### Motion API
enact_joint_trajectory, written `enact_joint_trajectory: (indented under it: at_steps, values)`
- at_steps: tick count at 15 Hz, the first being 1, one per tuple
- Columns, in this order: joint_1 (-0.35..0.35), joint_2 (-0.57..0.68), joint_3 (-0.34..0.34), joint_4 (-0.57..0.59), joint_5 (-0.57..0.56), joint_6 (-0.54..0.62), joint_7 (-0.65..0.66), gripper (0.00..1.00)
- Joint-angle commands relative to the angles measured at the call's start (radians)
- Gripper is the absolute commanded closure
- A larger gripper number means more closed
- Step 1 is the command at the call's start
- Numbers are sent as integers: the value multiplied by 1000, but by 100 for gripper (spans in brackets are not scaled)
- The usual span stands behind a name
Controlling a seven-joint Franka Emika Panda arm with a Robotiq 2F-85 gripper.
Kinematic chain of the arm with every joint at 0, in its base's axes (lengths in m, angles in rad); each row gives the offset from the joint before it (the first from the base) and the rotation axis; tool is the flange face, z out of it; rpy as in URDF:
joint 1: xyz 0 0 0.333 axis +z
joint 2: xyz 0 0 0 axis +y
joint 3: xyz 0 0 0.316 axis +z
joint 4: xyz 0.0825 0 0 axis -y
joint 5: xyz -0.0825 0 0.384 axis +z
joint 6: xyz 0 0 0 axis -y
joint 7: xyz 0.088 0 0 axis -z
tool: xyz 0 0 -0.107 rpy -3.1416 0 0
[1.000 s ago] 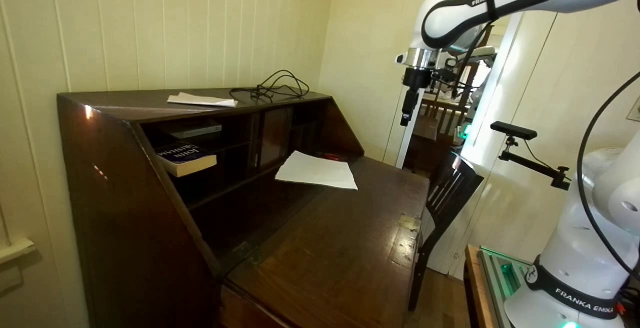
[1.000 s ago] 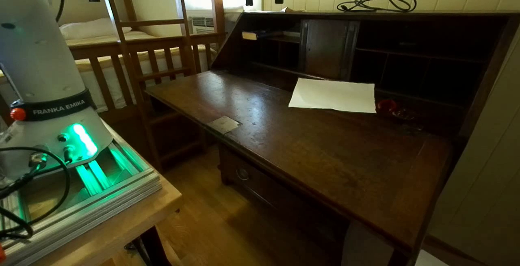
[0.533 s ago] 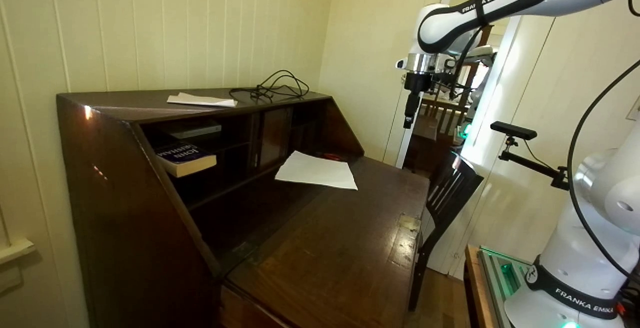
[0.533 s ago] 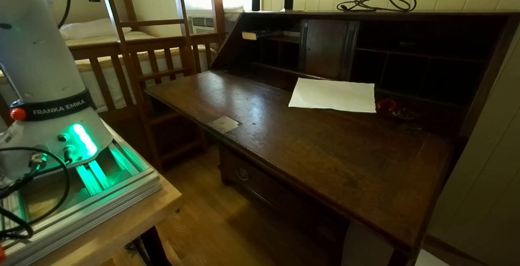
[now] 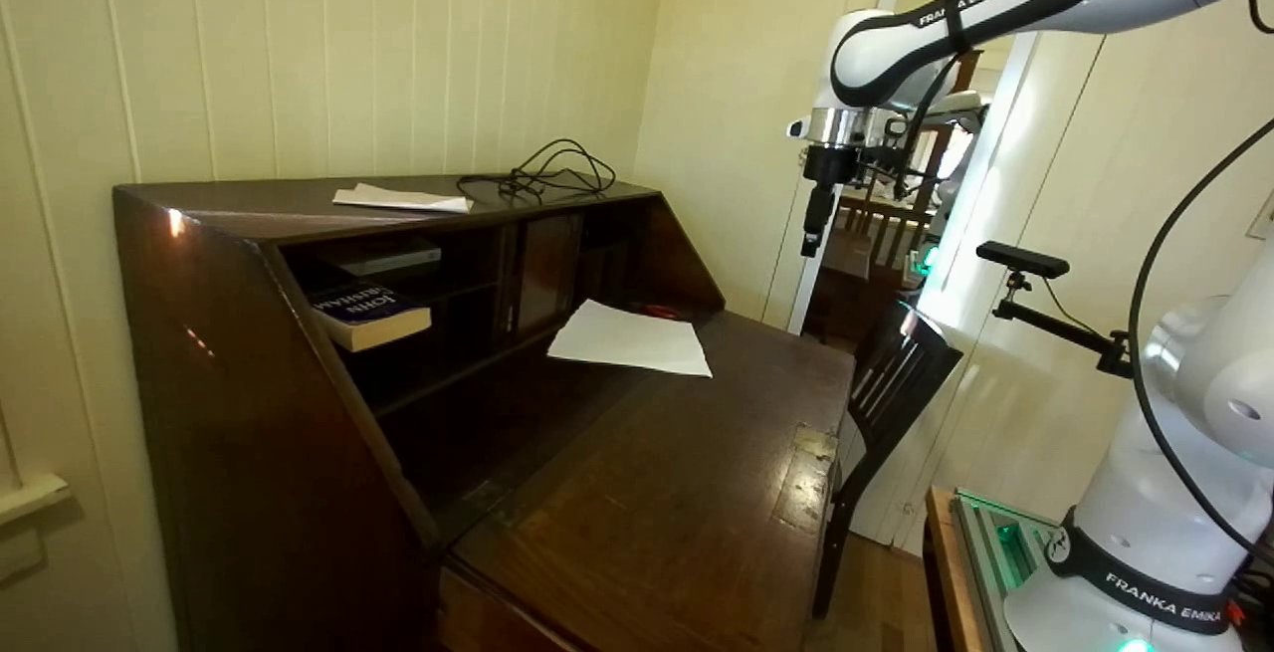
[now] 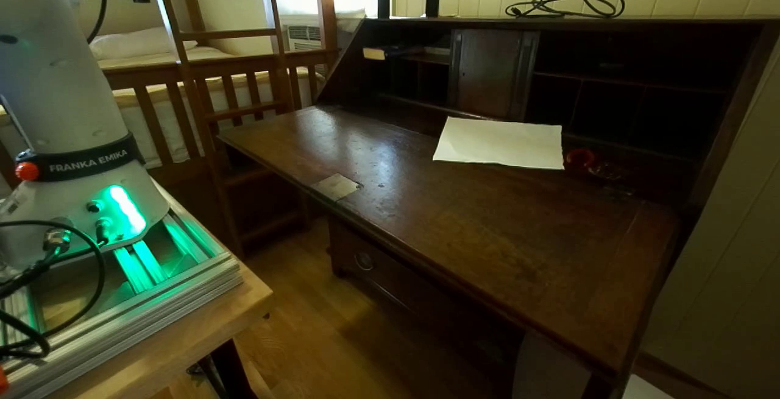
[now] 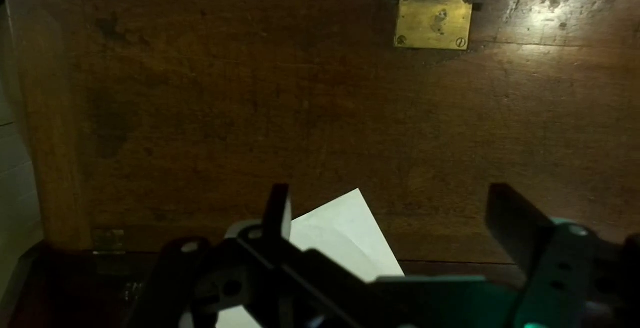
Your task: Put the red scissors on the top counter
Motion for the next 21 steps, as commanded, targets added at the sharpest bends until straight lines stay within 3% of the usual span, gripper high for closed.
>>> enact_joint_trajectory:
  at_steps: [1, 5, 8, 12, 16, 17, 21]
  values:
    - [-8, 76, -22, 17, 84, 136, -64, 0]
    - [-36, 242, -44, 91, 161, 407, -179, 0]
    - [-96, 397, -21, 213, 305, 481, -308, 0]
    - [-237, 579, 75, 438, 468, 401, -437, 0]
    - [-333, 730, 132, 649, 466, 278, -383, 0]
    - [-315, 639, 136, 514, 436, 351, -389, 0]
    - [-349, 717, 154, 615, 430, 311, -379, 0]
